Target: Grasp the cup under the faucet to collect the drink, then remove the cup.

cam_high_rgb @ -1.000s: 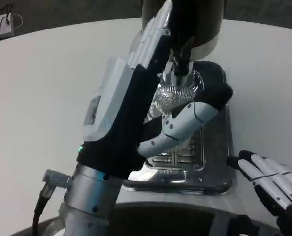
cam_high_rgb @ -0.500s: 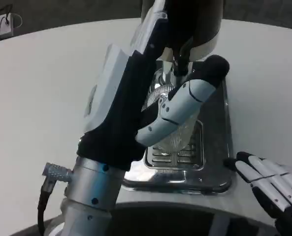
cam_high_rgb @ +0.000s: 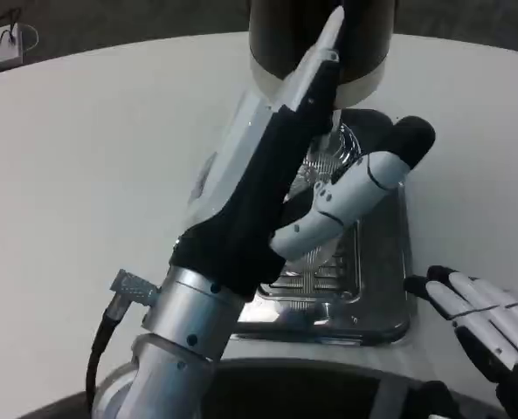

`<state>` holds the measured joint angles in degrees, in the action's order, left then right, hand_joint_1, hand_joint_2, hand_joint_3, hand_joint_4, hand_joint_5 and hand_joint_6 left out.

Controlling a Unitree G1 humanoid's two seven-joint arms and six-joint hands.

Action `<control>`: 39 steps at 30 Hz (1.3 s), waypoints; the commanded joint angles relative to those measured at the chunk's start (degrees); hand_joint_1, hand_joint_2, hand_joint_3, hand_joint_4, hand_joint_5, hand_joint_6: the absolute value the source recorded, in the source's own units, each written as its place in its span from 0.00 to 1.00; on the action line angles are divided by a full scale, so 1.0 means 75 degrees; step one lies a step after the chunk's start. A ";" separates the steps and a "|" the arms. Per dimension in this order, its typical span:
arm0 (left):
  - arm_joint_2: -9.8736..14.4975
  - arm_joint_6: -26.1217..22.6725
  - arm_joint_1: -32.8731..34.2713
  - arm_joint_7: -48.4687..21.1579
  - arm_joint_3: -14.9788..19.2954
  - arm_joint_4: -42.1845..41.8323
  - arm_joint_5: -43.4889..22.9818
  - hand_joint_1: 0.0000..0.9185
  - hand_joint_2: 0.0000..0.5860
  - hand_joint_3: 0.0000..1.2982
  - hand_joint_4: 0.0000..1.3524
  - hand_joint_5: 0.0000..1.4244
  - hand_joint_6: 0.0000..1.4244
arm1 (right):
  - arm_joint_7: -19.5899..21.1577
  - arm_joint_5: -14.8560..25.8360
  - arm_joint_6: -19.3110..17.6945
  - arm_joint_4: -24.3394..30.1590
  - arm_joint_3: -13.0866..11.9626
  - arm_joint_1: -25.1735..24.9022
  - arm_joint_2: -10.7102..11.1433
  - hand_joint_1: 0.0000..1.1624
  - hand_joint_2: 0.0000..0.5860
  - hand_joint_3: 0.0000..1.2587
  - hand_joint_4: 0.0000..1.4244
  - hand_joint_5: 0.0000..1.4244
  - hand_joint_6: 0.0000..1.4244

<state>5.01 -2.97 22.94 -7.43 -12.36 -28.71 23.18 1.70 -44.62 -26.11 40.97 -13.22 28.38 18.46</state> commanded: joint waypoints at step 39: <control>0.1158 -0.1014 0.1198 -0.2371 -0.1050 -0.0700 0.3112 0.00 0.25 0.00 0.00 0.02 0.00 | -0.0417 0.0860 0.0744 -0.0185 0.0298 -0.0397 -0.0136 0.17 0.78 0.06 0.06 0.09 0.15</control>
<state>12.97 -11.87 32.16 -23.64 -19.29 -33.69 45.89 -0.28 -40.38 -21.64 40.30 -11.44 26.32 17.72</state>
